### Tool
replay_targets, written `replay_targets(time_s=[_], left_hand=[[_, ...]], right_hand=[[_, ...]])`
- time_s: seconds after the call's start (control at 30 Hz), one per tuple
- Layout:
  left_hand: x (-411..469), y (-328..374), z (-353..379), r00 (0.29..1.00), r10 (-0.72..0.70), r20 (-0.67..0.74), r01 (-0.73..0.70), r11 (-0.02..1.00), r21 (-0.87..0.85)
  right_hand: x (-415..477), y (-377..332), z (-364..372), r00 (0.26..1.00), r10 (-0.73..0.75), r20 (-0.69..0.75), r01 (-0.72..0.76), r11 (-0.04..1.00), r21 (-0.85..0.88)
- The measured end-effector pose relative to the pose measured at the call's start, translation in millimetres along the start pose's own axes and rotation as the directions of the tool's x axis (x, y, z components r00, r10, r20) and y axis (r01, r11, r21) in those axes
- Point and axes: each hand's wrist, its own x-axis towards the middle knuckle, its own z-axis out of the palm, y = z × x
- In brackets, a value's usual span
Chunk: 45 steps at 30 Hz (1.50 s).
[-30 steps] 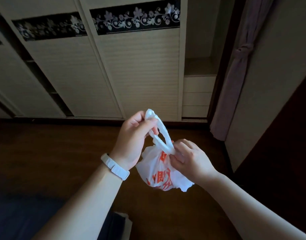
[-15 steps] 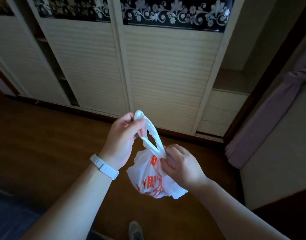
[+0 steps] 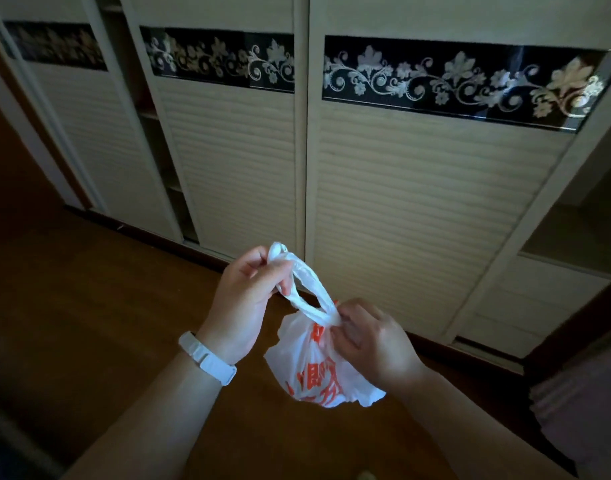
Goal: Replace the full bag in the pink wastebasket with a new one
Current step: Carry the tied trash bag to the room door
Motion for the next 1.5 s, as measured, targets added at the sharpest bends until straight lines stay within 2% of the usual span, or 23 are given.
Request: replay_targets(time_s=[0.2,0.43,0.67,0.9,1.07,1.2,1.3,1.5], left_hand=[[89,-25,-32,0.996,-0.014,-0.093,0.023,0.995,0.097],[216,-54,-78,0.946,-0.057,-0.318,0.145,0.955,0.260],[298,-56,-125,0.899,-0.017,-0.438,0.151,0.950,0.274],[309,-34,-233,0.827,0.079,-0.557,0.179,0.902,0.392],[306,-24,-335,0.776,0.071,-0.627,0.187,0.923,0.336],[307,-4,-424,0.767,0.066,-0.638,0.181,0.932,0.315],[301,17,-486,0.786,0.062,-0.615,0.182,0.928,0.326],[304,48,-592,0.763,0.084,-0.641,0.193,0.916,0.350]], right_hand=[[87,43,67,0.999,-0.011,0.035,0.008,0.996,0.089],[213,108,146,0.983,-0.082,0.163,0.050,0.980,0.194],[326,126,213,0.950,-0.213,0.229,0.133,0.938,0.320],[401,77,303,0.888,-0.349,0.300,0.183,0.866,0.465],[446,12,376,0.830,-0.434,0.350,0.265,0.859,0.437],[474,-53,432,0.776,-0.489,0.399,0.335,0.855,0.396],[492,-100,472,0.733,-0.527,0.431,0.379,0.842,0.384],[532,-171,543,0.706,-0.557,0.438,0.415,0.826,0.382]])
